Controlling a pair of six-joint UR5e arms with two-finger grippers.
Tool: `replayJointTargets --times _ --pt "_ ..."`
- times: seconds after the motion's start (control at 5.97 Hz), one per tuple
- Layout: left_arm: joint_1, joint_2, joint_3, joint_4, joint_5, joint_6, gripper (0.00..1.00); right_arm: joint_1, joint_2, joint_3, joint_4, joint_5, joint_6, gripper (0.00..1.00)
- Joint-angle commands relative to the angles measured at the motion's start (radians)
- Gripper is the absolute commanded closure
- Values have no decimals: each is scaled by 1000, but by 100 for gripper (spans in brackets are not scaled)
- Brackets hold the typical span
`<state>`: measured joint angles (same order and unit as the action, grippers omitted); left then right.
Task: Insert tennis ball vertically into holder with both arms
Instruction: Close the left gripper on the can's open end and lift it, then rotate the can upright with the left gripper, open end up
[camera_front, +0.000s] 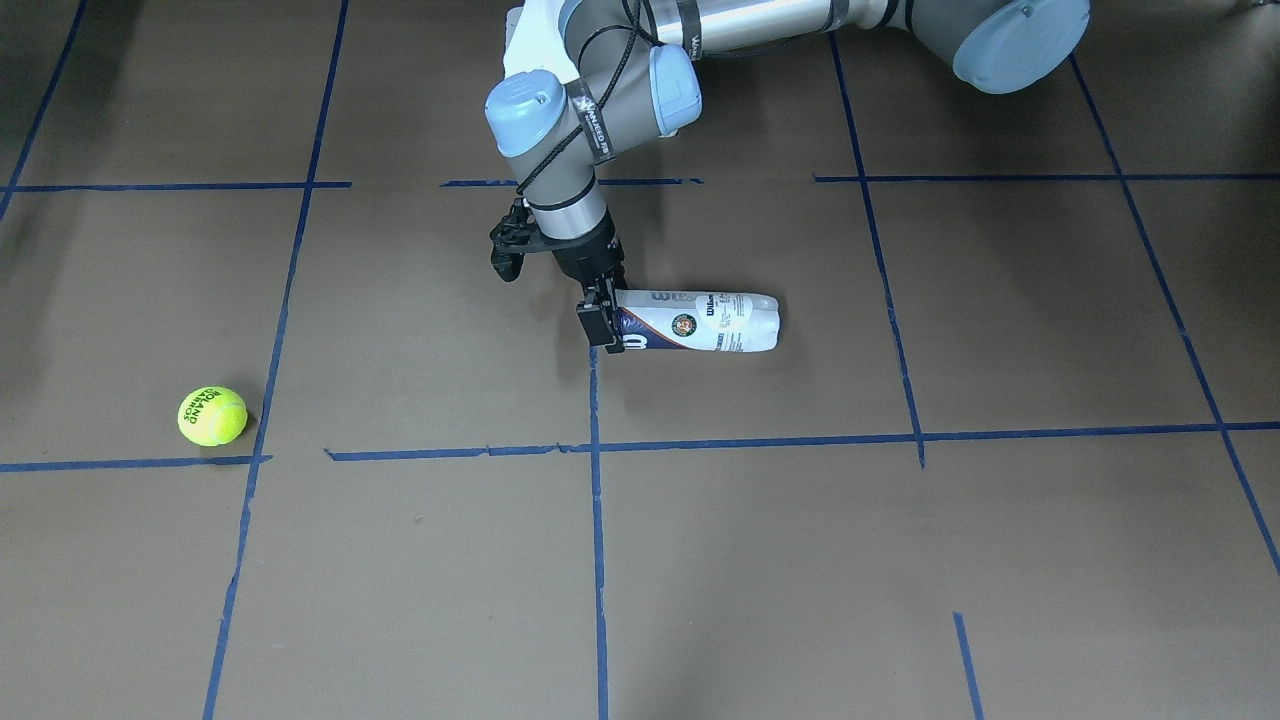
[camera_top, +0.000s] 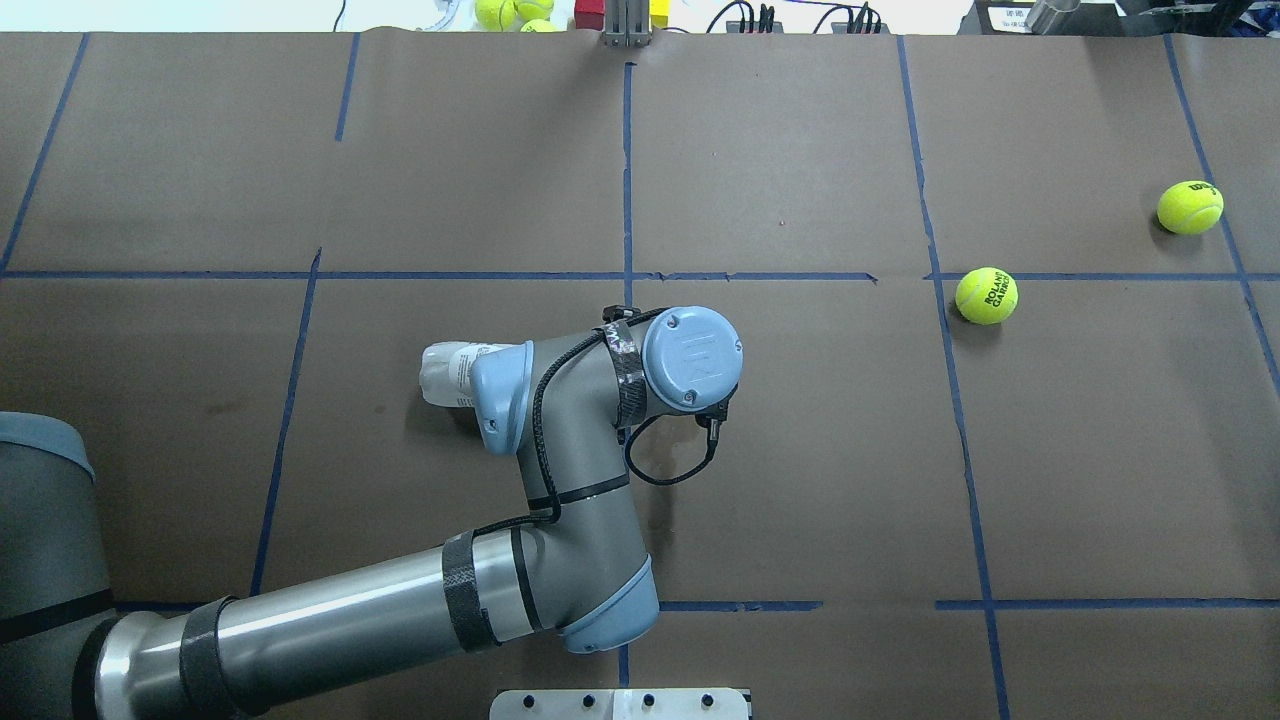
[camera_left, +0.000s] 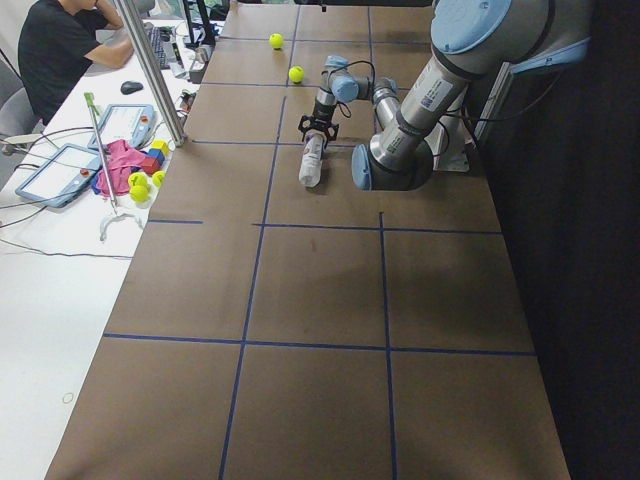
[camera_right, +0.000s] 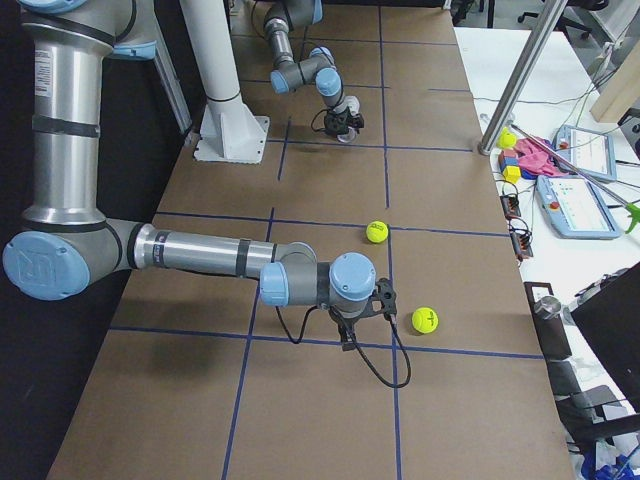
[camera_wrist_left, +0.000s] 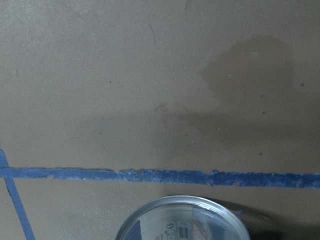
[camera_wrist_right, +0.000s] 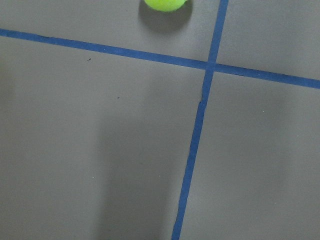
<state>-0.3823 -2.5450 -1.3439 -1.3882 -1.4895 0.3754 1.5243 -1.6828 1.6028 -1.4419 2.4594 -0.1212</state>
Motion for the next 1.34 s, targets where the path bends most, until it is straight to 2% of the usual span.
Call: replayJointTargets --times 0.0,0.17,0.34,0.5,0.67,0.84,1.01,1.17 --pt "-1 0 0 -8 0 -1 23 0 0 -1 0 1 0 0" --pt "-4 8 -1 -59 8 0 33 -1 0 -3 0 1 2 0" --pt "-12 6 -10 -75 8 0 35 0 0 -3 0 3 2 0" --pt "-38 9 -73 -99 6 0 36 1 0 3 0 13 2 0" --pt "-53 64 -192 -179 -1 -10 36 -1 8 18 17 15 2 0" --pt "-70 92 -278 -249 -3 -56 36 -1 9 22 88 24 3 0" --pt "-78 110 -305 -387 -23 -182 36 -1 9 26 136 74 2 0" --pt "-78 171 -304 -639 -69 -343 36 -1 9 28 203 87 71 1"
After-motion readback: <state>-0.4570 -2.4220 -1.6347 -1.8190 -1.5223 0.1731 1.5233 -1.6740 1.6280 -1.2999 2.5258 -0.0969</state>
